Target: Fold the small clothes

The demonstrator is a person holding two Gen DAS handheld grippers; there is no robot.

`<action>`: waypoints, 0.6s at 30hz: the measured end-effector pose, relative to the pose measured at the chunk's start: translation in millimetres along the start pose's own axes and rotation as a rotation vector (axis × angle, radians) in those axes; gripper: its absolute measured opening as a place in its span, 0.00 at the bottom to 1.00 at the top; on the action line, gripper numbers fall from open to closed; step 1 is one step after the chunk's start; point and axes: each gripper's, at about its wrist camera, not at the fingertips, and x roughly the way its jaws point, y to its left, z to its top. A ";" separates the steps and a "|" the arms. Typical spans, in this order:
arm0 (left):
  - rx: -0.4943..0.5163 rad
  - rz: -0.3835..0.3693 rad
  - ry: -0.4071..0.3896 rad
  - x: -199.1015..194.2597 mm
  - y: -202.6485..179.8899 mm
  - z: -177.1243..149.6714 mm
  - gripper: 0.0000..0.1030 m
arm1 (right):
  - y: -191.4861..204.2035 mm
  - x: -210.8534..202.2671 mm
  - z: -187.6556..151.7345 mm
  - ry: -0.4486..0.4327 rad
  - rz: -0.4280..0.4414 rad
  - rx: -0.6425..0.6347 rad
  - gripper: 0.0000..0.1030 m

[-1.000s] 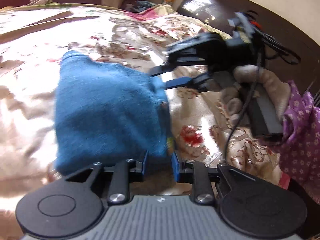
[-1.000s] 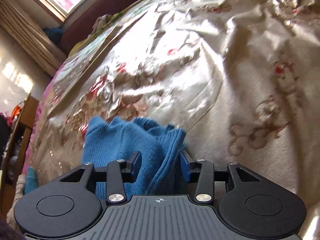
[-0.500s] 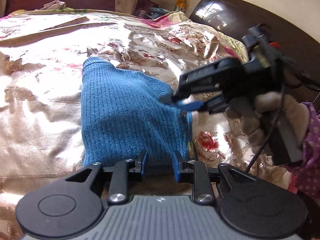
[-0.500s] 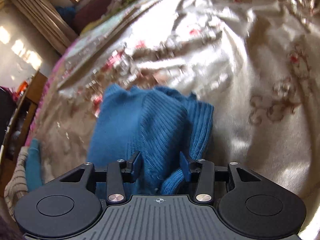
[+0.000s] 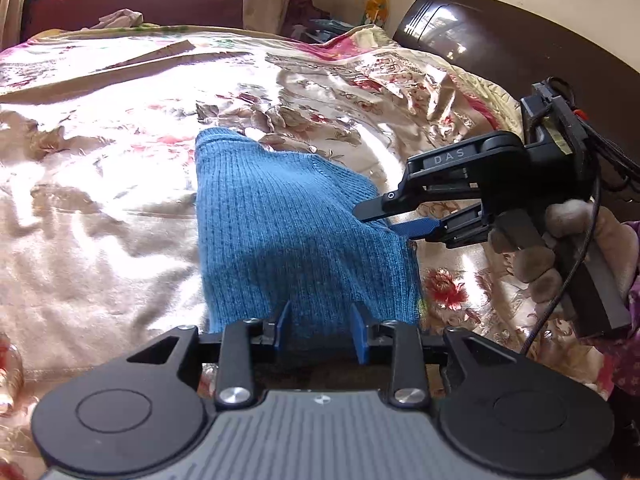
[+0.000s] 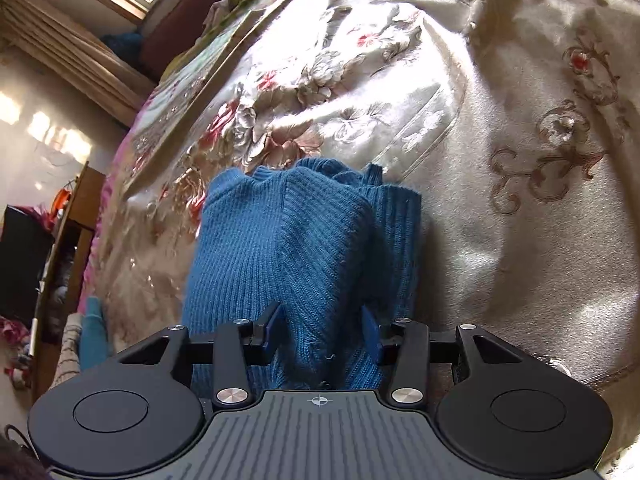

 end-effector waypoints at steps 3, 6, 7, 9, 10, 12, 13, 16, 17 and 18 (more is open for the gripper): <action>-0.005 0.005 -0.004 0.7 2.0 1.2 0.35 | 4.5 -7.1 -4.6 -0.005 0.027 -0.012 0.41; -0.015 0.006 -0.013 0.6 3.8 2.5 0.35 | 8.2 -13.3 -7.9 0.018 0.061 -0.039 0.41; -0.015 0.008 -0.013 1.1 3.7 3.0 0.35 | 9.2 -12.3 -9.4 0.035 0.060 -0.047 0.41; -0.010 0.011 -0.010 2.7 2.9 4.1 0.36 | 9.7 -5.5 -12.2 0.054 0.026 -0.055 0.40; -0.004 0.012 -0.009 3.4 1.9 4.6 0.36 | 8.3 -1.9 -12.5 0.055 0.016 -0.048 0.36; 0.010 0.014 -0.007 3.8 0.1 5.5 0.36 | 4.4 1.6 -10.9 0.043 0.024 -0.015 0.29; 0.016 0.013 -0.007 3.8 -1.0 6.6 0.36 | 4.1 1.6 -9.3 0.033 0.023 -0.014 0.18; 0.029 0.007 -0.023 1.7 -3.8 9.1 0.36 | 3.2 -9.5 -5.3 -0.008 0.051 -0.012 0.12; 0.027 0.004 -0.027 2.2 -3.9 10.1 0.37 | 2.9 -16.3 -4.2 -0.027 0.053 -0.023 0.11; 0.025 0.001 -0.027 3.9 -3.8 10.7 0.37 | 2.2 -22.0 -3.4 -0.045 0.048 -0.029 0.11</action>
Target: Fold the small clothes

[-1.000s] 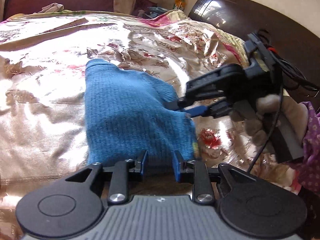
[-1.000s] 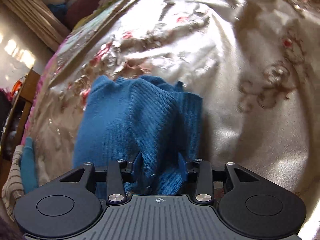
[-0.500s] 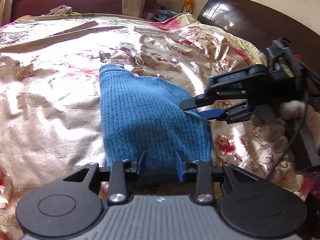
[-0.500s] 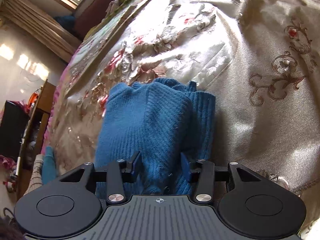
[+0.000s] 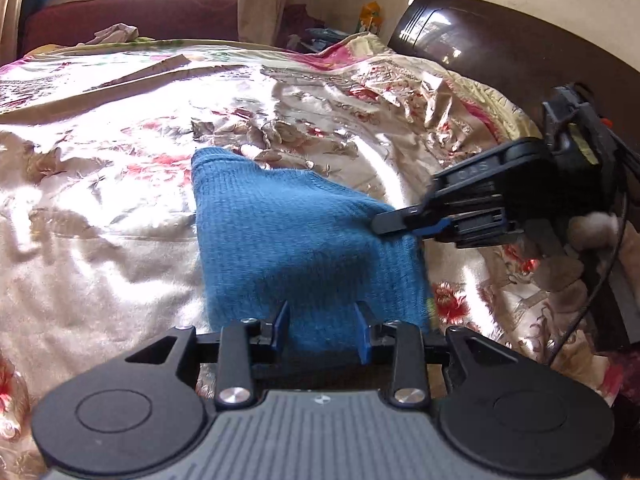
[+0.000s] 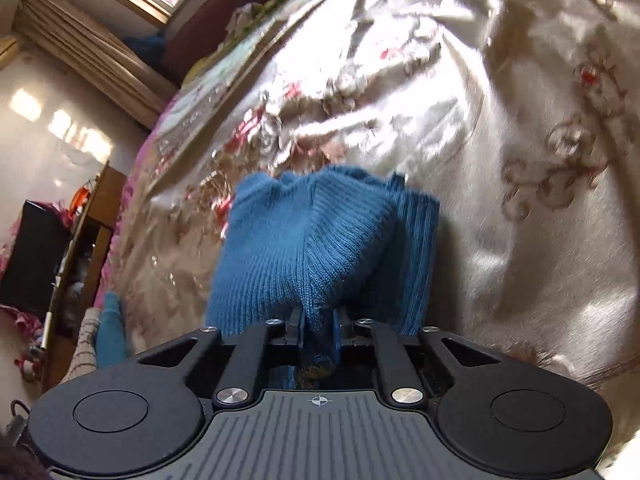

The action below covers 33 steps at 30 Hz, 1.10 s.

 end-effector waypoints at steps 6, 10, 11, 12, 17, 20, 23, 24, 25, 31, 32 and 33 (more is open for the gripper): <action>0.006 0.020 0.108 26.2 3.2 -10.4 0.40 | -16.4 16.5 -5.6 0.053 -0.107 -0.001 0.13; 0.009 0.010 0.097 15.3 4.5 -13.9 0.40 | -11.2 4.4 -8.7 0.023 -0.066 0.018 0.18; 0.012 0.010 0.090 11.1 5.2 -14.2 0.40 | -8.3 -1.8 -11.0 0.015 -0.065 0.010 0.19; 0.013 0.010 0.084 6.9 6.4 -14.8 0.40 | -4.2 -8.5 -14.8 0.007 -0.069 -0.011 0.19; -0.014 0.012 0.061 -6.6 14.3 -18.2 0.41 | 11.1 -27.8 -48.8 0.056 -0.035 -0.083 0.29; -0.043 0.027 0.060 -5.1 18.7 -16.9 0.41 | 16.2 -16.5 -63.9 0.098 -0.039 -0.124 0.29; -0.037 0.038 0.068 -1.2 19.3 -16.1 0.41 | 14.3 -2.9 -68.8 0.119 -0.112 -0.173 0.07; -0.027 0.046 0.087 2.7 19.2 -16.9 0.42 | 10.1 -2.3 -69.0 0.123 -0.132 -0.177 0.07; -0.018 0.057 0.106 6.5 19.2 -18.5 0.42 | 5.3 -3.6 -68.2 0.127 -0.140 -0.168 0.06; -0.007 0.062 0.108 1.3 18.4 -19.6 0.42 | 0.0 -19.6 -67.0 0.133 -0.152 -0.173 0.10; -0.003 0.062 0.101 -2.7 18.6 -17.7 0.42 | 1.0 -23.0 -65.8 0.133 -0.136 -0.170 0.16; 0.000 0.063 0.092 -6.8 19.9 -15.7 0.42 | 3.1 -26.9 -64.3 0.125 -0.125 -0.165 0.16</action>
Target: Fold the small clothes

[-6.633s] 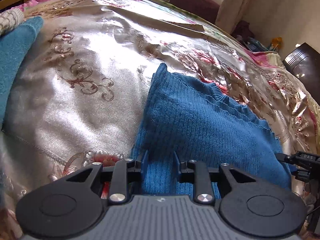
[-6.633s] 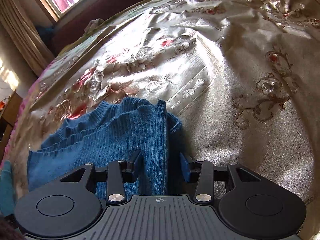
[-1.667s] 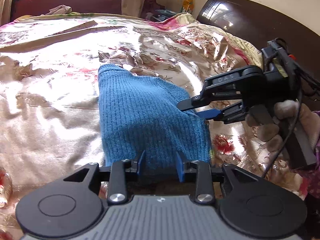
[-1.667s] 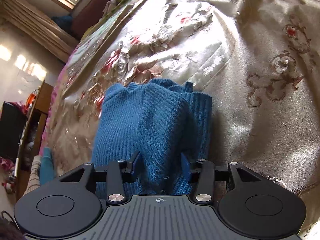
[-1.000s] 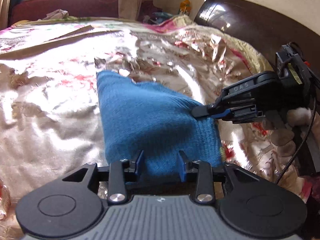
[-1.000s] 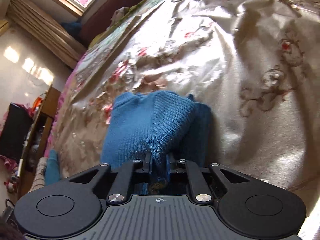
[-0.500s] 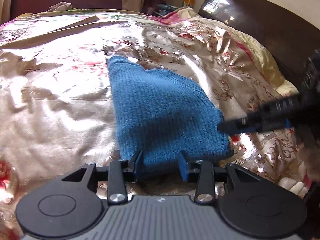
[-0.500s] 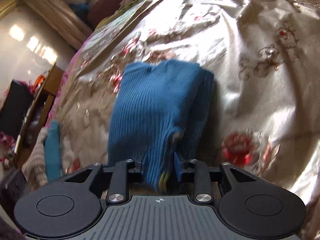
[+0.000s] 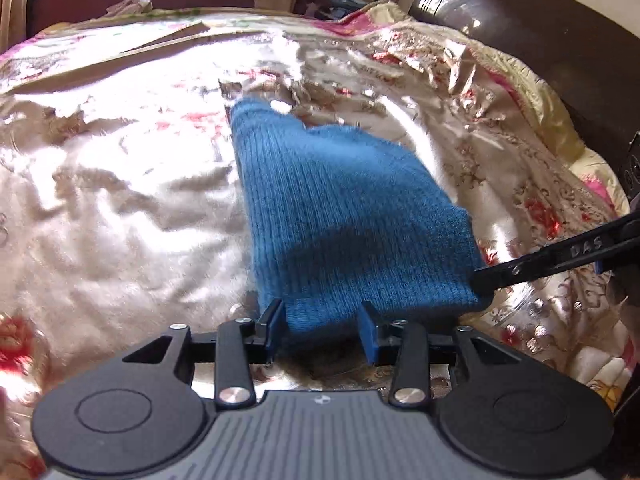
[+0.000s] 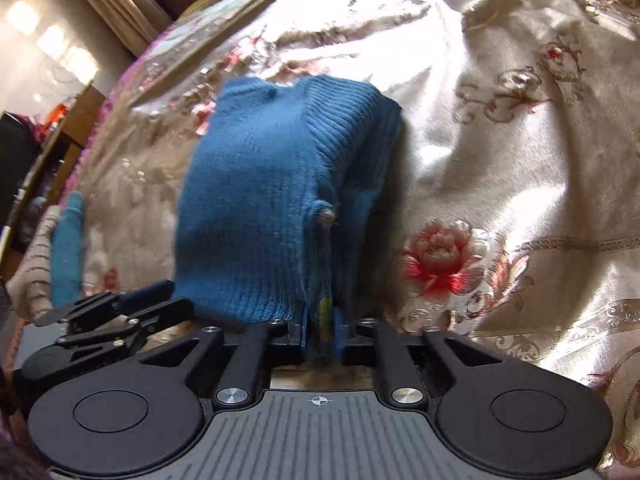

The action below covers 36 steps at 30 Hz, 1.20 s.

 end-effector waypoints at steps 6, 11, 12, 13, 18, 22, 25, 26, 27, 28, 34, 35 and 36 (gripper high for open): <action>-0.040 0.026 -0.065 -5.4 15.1 20.4 0.45 | -1.4 -25.5 18.5 -0.147 0.014 0.045 0.31; -0.109 0.043 -0.069 20.1 23.1 39.3 0.45 | 0.5 0.8 47.8 -0.216 0.003 0.066 0.36; -0.100 0.058 -0.057 27.0 22.4 40.1 0.45 | 1.9 8.6 52.9 -0.217 -0.006 0.055 0.36; -0.088 0.076 -0.038 33.9 21.5 40.0 0.46 | 2.9 17.4 57.7 -0.208 -0.034 0.042 0.35; -0.097 0.079 -0.002 41.8 23.1 30.0 0.50 | -8.2 48.4 56.6 -0.144 -0.095 0.049 0.37; -0.103 0.087 -0.009 34.2 21.4 32.9 0.49 | -5.1 32.1 51.2 -0.170 -0.090 0.065 0.37; -0.091 0.088 -0.029 30.3 19.0 38.6 0.50 | -0.8 19.6 45.3 -0.193 -0.075 0.053 0.38; -0.092 0.086 -0.031 31.0 19.2 41.1 0.50 | -1.2 18.1 44.4 -0.194 -0.065 0.060 0.43; -0.095 0.085 -0.031 32.4 19.1 43.5 0.50 | -2.8 18.8 45.4 -0.190 -0.053 0.072 0.48; -0.096 0.084 -0.031 34.4 19.0 45.9 0.50 | -4.9 20.7 45.9 -0.188 -0.041 0.082 0.58; -0.111 0.049 -0.016 51.1 19.1 53.7 0.53 | -22.5 43.9 50.2 -0.154 0.006 0.178 0.63; -0.115 0.047 -0.010 54.8 19.7 54.2 0.55 | -25.3 47.8 50.0 -0.147 0.026 0.197 0.64; -0.120 0.046 -0.006 58.0 20.4 54.5 0.55 | -27.0 50.7 50.0 -0.145 0.038 0.207 0.64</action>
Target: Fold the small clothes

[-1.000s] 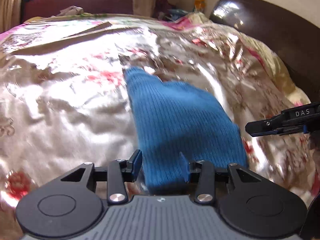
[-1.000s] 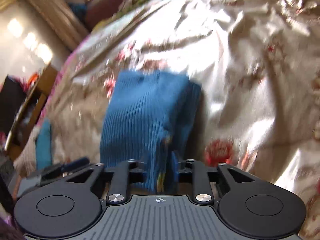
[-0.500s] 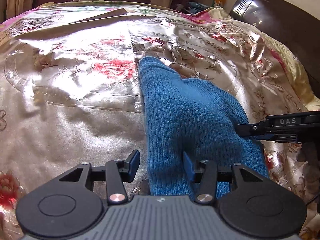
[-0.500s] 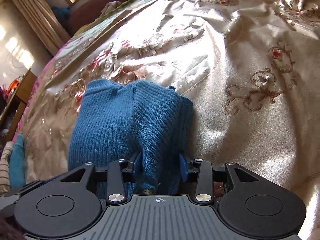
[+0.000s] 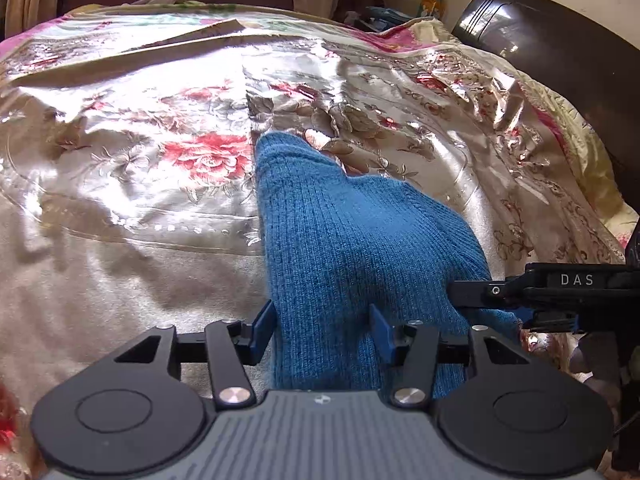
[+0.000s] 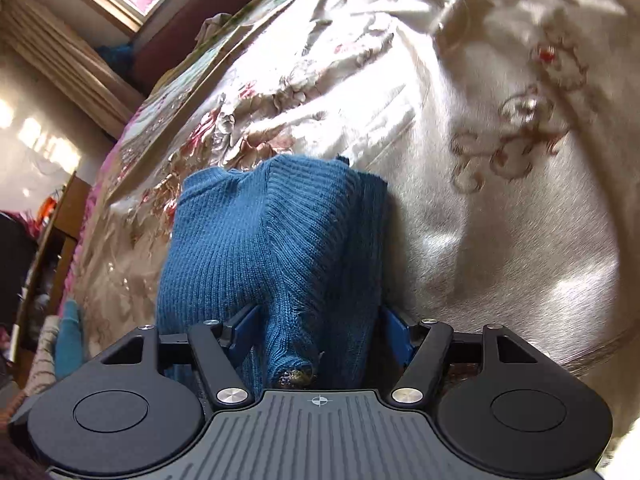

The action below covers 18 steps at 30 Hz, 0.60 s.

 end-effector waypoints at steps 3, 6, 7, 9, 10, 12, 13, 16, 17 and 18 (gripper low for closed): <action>-0.013 -0.013 0.003 2.5 2.3 1.4 0.57 | -1.3 2.3 0.8 0.000 0.018 0.003 0.65; -0.054 -0.056 -0.015 -3.0 10.2 1.7 0.57 | -4.1 -1.3 2.2 -0.004 0.042 0.020 0.65; -0.076 -0.068 -0.018 -2.3 13.8 1.4 0.57 | -5.0 -1.2 2.5 -0.004 0.047 0.018 0.65; -0.113 -0.081 0.001 5.4 19.2 0.2 0.58 | -4.9 4.8 2.3 0.007 0.043 0.009 0.65; -0.118 -0.082 0.008 9.4 19.3 -1.6 0.58 | -3.9 7.9 1.9 0.006 0.040 0.009 0.66; -0.099 -0.079 -0.002 11.6 15.8 -5.3 0.59 | -0.2 12.8 1.6 0.004 0.040 0.006 0.66; -0.089 -0.076 -0.008 10.3 14.3 -6.1 0.58 | 2.3 14.9 1.8 0.007 0.044 0.006 0.63; -0.077 -0.075 -0.015 4.5 16.4 -6.5 0.55 | 11.9 20.4 1.7 0.017 0.043 -0.017 0.58; -0.081 -0.076 -0.017 1.9 19.6 -7.5 0.54 | 15.1 21.4 1.6 0.015 0.043 -0.027 0.55; -0.087 -0.074 -0.021 -1.0 23.6 -8.8 0.54 | 17.7 21.7 2.0 0.016 0.048 -0.032 0.53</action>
